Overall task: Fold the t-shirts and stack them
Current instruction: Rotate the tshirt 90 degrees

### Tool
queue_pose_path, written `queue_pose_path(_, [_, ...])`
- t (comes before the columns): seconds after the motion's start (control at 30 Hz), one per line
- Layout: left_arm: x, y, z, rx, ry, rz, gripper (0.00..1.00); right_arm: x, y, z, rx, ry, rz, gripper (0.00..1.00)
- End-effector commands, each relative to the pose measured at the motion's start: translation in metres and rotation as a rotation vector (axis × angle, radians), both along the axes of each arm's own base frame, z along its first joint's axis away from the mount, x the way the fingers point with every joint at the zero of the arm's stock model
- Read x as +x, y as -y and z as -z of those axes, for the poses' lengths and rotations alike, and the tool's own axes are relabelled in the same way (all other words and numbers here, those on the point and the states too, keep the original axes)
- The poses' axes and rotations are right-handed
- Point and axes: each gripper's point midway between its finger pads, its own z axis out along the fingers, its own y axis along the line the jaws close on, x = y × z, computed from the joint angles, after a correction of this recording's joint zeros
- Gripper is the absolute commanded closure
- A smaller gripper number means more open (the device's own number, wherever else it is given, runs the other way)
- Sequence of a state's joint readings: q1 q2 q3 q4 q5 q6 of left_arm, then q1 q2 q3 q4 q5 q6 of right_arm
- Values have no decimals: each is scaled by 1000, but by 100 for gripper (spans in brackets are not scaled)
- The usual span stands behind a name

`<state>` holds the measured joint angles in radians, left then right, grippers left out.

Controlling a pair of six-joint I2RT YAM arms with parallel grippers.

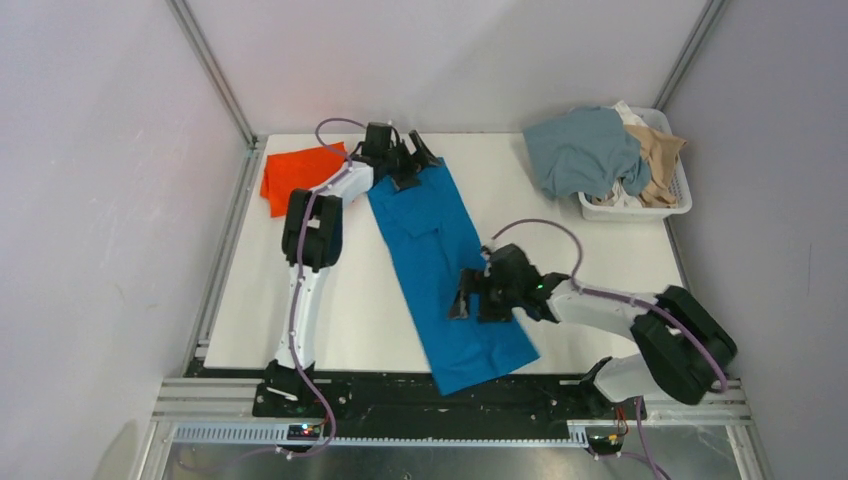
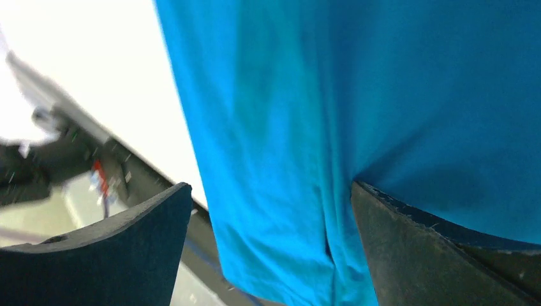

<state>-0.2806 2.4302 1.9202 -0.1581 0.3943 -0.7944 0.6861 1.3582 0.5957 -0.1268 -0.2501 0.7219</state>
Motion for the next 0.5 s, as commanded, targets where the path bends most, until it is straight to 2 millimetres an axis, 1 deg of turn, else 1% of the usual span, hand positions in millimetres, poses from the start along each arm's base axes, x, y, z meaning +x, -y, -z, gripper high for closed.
queue_pose_path(0.0, [14,9,-4,-146,-81,104,0,-64,-72,-7,196,-139,-315,1])
queue_pose_path(0.03, [25,13,-8,-165,-61,104,0,-61,-83,-6,194,-143,-336,1])
queue_pose_path(0.07, [26,17,5,-175,-78,110,0,-64,-89,-5,189,-141,-356,1])
queue_pose_path(0.1, [35,20,-9,-197,-49,106,0,-61,-98,-5,194,-133,-367,1])
queue_pose_path(0.13, [37,21,3,-200,-63,102,0,-63,-106,-8,207,-125,-383,1])
queue_pose_path(0.17, [45,24,-8,-223,-35,97,0,-63,-115,-9,212,-121,-394,1])
queue_pose_path(0.2, [47,26,1,-229,-40,91,0,-62,-120,-11,219,-114,-398,1])
queue_pose_path(0.23, [55,27,-8,-238,-11,75,0,-62,-128,-13,220,-103,-407,1])
queue_pose_path(0.27, [59,26,-6,-237,-6,61,0,-59,-133,-16,222,-93,-405,1])
queue_pose_path(0.3, [66,23,-8,-227,19,32,0,-56,-135,-14,211,-86,-394,1])
queue_pose_path(0.37, [74,20,-7,-214,42,-6,0,-47,-136,-14,198,-71,-360,1])
queue_pose_path(0.4, [76,19,-5,-220,44,-14,0,-44,-134,-15,186,-67,-340,1])
queue_pose_path(0.43, [80,18,-8,-241,49,-29,0,-35,-129,-14,161,-45,-303,0])
queue_pose_path(0.47, [81,19,-6,-252,47,-36,0,-32,-124,-18,146,-28,-288,1])
